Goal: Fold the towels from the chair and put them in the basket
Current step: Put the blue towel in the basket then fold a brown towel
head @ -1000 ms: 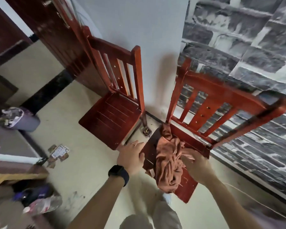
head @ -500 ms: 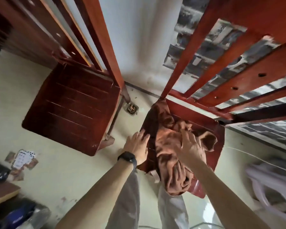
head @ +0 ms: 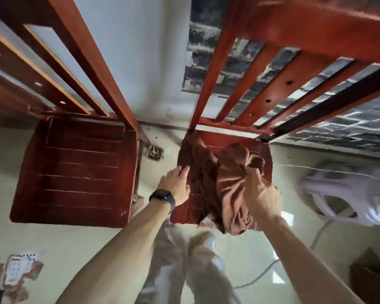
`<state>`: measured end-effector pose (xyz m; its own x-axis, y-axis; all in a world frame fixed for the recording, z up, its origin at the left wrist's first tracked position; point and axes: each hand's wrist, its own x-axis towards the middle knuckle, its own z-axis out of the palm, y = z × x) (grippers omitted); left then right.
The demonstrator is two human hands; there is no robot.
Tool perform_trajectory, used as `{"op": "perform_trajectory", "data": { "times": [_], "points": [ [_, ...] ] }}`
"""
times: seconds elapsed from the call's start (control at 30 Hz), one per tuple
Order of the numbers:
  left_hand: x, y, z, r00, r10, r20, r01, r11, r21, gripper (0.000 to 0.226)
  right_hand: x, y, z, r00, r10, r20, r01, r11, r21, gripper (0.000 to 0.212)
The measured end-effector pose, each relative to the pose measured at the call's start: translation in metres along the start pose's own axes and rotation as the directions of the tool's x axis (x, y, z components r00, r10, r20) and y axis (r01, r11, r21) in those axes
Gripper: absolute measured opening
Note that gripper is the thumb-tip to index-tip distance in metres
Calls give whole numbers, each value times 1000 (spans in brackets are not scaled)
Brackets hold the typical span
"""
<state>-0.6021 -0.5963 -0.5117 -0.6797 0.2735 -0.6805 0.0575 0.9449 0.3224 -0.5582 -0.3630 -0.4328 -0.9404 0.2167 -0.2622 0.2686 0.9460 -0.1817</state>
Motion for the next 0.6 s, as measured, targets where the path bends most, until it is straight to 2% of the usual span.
{"op": "perform_trajectory", "data": {
  "times": [0.13,0.2,0.23,0.3,0.4,0.5,0.6],
  "points": [
    [-29,48,-82,978,119,-172,-136,987,-88,63,-22,-5,-77,990,39,-137,-23,993,118,22],
    [-51,80,-115,948,201,-246,-243,958,-150,55,-32,-8,-101,982,89,-165,-62,985,162,8],
    [-61,94,-126,930,248,-273,-298,941,-160,50,-35,-10,-104,985,127,-117,-107,981,159,6],
    [-72,109,-134,902,322,-287,-367,922,-121,45,-37,-13,-93,982,179,54,-185,972,143,15],
    [-70,98,-120,885,331,-327,-369,927,-63,46,-36,-19,-57,953,188,239,-222,967,126,45],
    [-62,61,-75,919,312,-240,-319,948,11,50,-33,-20,-21,917,238,319,-292,947,133,72],
    [-36,23,-33,955,263,-135,-258,965,55,54,-11,-15,16,890,303,339,-373,913,164,80]
  ]
}}
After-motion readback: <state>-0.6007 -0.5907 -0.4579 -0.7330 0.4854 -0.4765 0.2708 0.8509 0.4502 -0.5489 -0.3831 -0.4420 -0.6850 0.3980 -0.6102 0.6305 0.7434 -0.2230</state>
